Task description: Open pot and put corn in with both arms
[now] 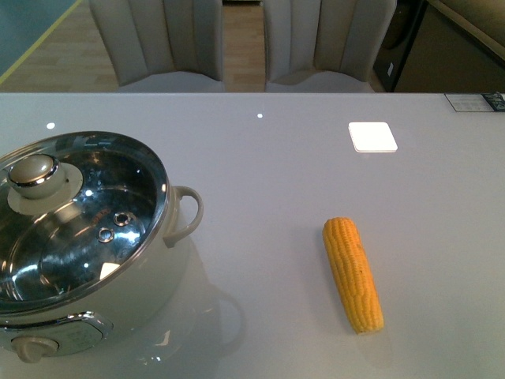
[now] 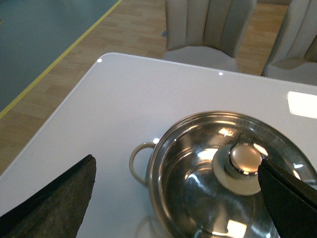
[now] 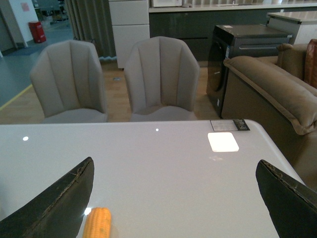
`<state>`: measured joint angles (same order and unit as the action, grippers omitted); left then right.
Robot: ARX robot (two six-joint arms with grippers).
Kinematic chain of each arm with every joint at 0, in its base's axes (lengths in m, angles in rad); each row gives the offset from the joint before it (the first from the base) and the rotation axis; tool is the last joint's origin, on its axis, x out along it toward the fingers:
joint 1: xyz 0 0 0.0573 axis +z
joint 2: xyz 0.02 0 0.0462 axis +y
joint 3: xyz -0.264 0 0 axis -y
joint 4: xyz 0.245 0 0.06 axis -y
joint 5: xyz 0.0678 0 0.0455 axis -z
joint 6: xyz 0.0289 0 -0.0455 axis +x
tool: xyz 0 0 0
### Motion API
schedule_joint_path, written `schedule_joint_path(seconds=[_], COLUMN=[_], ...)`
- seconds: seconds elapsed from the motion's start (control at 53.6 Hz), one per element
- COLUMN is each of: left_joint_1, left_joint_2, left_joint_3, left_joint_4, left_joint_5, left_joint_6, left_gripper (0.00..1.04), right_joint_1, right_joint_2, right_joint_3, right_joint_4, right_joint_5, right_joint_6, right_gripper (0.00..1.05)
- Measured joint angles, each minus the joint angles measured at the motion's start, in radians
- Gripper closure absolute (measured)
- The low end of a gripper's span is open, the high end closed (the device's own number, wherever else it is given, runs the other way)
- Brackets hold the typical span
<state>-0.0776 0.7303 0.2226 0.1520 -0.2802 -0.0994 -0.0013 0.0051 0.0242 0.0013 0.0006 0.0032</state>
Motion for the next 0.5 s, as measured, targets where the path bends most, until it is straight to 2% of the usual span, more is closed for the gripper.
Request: schedule_joint_path(seconds=[0.224, 0.503], left_joint_1=[-0.063, -0.127], left_joint_2=[0.487, 0.847], left_joint_3=[0.1, 0.239], left_joint_4=[0.392, 0.579], left_joint_5=[0.009, 0.014], left_joint_6=[-0.018, -0.026], left_gripper=[0.07, 0.07], right_joint_1=[0.0, 0.0], right_joint_2=[0.0, 0.0], right_joint_3=[0.0, 0.0], right_joint_4=[0.0, 0.0], right_joint_5=[0.0, 0.0], right_joint_6=[0.0, 0.0], right_gripper=[0.09, 0.09])
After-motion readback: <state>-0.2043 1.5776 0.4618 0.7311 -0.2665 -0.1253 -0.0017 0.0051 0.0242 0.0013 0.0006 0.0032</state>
